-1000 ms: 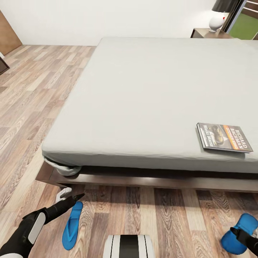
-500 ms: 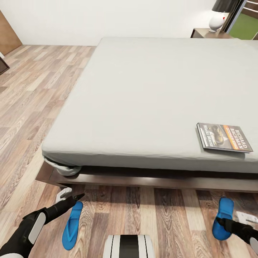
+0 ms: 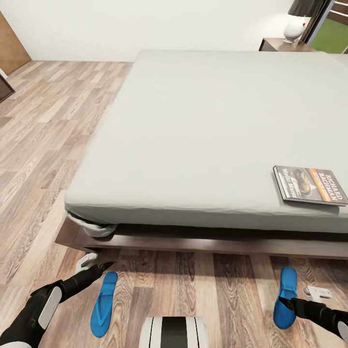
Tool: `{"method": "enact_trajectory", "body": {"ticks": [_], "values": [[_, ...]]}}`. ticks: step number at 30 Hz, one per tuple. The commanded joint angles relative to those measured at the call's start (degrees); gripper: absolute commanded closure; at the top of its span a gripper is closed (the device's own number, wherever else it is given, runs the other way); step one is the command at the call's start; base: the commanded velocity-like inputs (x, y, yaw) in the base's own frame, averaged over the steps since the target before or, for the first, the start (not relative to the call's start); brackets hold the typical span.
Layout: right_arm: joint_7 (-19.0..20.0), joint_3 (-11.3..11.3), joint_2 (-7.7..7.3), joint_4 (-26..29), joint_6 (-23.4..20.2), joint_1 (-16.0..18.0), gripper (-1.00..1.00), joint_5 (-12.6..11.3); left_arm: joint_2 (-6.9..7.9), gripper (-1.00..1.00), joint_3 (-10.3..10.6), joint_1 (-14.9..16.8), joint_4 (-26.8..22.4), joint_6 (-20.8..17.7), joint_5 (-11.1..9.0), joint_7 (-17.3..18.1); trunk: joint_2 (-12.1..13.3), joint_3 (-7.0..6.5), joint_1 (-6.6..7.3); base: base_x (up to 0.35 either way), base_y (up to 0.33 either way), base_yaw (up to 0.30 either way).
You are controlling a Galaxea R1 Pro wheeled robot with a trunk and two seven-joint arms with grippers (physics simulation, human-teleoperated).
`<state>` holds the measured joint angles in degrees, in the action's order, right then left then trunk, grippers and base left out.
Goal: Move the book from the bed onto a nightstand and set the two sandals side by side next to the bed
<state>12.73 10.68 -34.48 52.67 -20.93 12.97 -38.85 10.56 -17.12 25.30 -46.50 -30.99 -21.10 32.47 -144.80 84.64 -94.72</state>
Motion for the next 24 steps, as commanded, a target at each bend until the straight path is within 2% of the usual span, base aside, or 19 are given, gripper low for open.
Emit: {"method": "enact_trajectory", "body": {"ticks": [1, 6, 18, 20, 22, 24], "values": [[-0.04, 0.09, -0.06, 0.0, -0.52, 0.04, 1.0, 0.62, -0.01, -1.0, -0.11, 0.02, 0.01, -0.42, -0.34, 0.11, -0.01, 0.03, 0.01, -0.005, 0.275, 0.0], [-0.18, 0.04, -0.06, -0.1, -1.09, 0.04, 1.0, 2.5, -0.03, -1.0, -0.1, 0.02, 0.01, -0.39, -0.37, 0.13, -0.01, 0.03, 0.01, -0.073, 0.281, 0.0], [-0.3, 0.04, -0.04, -0.19, -1.13, 0.09, 1.0, 2.64, 0.02, -1.0, -0.17, 0.02, 0.01, -0.54, -0.43, 0.2, -0.01, 0.03, 0.01, -0.112, 0.279, 0.0], [-2.62, 0.04, -0.06, -0.26, -1.13, 0.11, 1.0, 2.64, 0.02, -1.0, -0.19, 0.02, 0.02, -0.56, -0.43, 0.19, -0.01, 0.03, 0.01, -0.009, 0.306, 0.0], [-7.83, 0.04, 0.0, -0.2, -1.13, 0.12, 1.0, 2.64, 0.01, -1.0, -0.18, 0.02, 0.01, -0.56, -0.43, 0.21, -0.01, 0.03, 0.01, -0.003, 0.312, 0.0], [-11.39, 0.04, 0.02, -0.15, -1.12, 0.12, 1.0, 2.64, 0.03, -1.0, -0.16, 0.02, 0.01, -0.56, -0.43, 0.22, -0.01, 0.03, 0.01, -0.001, 0.314, 0.0]]}}
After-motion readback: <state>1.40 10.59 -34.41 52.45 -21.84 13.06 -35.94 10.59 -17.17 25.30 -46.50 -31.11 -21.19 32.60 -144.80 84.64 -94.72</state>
